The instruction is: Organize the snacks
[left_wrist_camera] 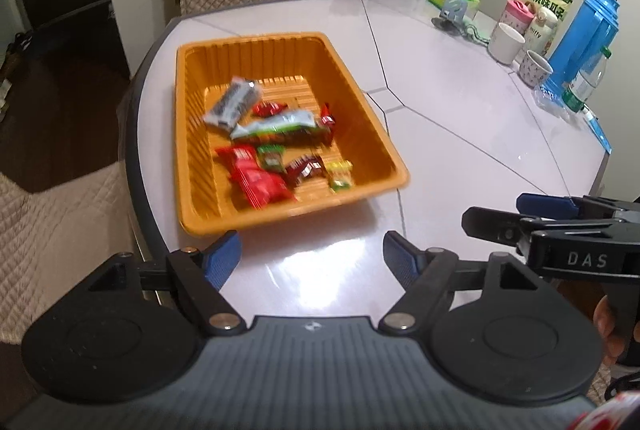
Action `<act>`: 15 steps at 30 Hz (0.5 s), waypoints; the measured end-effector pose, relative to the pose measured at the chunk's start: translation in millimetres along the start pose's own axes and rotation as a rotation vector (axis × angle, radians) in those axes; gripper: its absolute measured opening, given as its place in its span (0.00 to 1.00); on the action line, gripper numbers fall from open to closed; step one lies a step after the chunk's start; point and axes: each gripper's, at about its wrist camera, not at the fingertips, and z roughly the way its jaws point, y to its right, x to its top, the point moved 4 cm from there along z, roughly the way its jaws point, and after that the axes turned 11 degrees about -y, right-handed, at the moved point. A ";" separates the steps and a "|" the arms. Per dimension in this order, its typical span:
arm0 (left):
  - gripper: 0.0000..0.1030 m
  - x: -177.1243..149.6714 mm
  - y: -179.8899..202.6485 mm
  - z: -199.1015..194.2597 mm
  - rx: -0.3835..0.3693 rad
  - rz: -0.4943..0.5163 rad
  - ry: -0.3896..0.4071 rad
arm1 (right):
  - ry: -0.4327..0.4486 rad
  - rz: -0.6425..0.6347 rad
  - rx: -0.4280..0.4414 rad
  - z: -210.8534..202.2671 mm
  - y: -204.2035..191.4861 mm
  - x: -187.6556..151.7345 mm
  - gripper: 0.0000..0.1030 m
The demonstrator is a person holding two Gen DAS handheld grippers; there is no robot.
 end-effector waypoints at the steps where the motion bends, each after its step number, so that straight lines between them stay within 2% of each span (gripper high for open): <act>1: 0.74 -4.4 5.8 -0.7 0.004 -0.004 -0.002 | -0.002 0.002 0.004 -3.7 4.3 -3.8 0.82; 15: 0.74 -54.8 76.7 -11.3 0.058 -0.068 0.004 | -0.030 -0.043 0.006 -48.9 57.2 -51.4 0.82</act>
